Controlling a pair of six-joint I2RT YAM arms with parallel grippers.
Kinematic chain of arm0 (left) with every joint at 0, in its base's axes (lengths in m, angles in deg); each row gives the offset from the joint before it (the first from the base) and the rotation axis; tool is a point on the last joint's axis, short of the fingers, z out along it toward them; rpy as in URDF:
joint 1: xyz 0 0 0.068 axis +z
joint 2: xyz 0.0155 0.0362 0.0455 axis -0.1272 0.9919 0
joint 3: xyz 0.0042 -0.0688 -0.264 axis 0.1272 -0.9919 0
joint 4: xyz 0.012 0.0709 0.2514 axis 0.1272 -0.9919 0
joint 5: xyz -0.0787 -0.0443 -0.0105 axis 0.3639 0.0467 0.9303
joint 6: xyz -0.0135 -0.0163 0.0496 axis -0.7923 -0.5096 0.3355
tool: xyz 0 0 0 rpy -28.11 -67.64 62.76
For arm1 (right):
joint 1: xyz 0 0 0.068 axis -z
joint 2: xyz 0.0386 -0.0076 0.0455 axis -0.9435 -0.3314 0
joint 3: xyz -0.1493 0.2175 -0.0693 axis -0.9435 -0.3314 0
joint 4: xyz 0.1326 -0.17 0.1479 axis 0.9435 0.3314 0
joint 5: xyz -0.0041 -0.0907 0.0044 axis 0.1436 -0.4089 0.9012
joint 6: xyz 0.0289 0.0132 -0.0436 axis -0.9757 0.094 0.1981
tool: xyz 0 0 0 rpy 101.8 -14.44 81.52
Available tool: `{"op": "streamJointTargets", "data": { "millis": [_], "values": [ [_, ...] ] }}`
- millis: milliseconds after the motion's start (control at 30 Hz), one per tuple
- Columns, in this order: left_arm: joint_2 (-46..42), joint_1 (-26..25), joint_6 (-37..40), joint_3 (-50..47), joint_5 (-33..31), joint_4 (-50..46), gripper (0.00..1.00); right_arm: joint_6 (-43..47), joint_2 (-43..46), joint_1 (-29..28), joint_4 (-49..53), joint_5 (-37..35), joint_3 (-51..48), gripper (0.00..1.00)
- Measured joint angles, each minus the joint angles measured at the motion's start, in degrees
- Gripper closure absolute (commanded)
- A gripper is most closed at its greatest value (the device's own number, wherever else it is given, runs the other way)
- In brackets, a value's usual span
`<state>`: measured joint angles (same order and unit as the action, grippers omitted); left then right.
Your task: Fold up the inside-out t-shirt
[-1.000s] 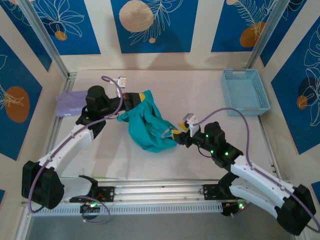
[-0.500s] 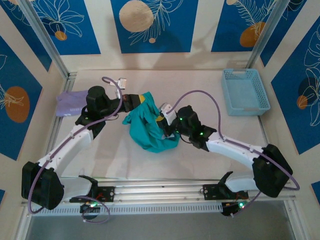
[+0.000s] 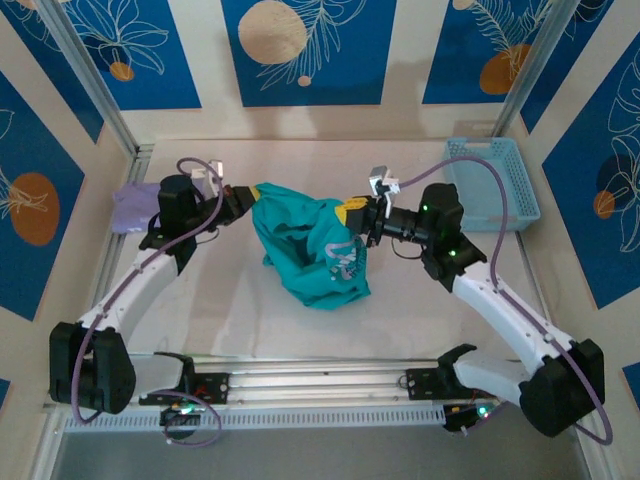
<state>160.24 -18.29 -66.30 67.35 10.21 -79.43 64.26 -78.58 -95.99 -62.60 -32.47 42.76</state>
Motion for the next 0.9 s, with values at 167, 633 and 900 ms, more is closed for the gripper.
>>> {"op": "streamJointTargets", "data": {
  "millis": [167,633,900],
  "values": [
    [0.1,-0.8,9.5,0.0,-8.8,-11.5,0.51,-5.3,-6.2,1.8,0.2,5.2,3.5,1.0],
    [-14.4,-26.3,25.6,-3.6,-25.0,-18.5,0.3,-9.6,-13.4,2.7,7.0,8.2,12.3,1.0],
    [5.0,-29.5,28.2,-0.3,-27.3,-16.2,0.63,-9.3,-13.7,2.8,9.2,8.3,12.3,1.0]
  ]
}}
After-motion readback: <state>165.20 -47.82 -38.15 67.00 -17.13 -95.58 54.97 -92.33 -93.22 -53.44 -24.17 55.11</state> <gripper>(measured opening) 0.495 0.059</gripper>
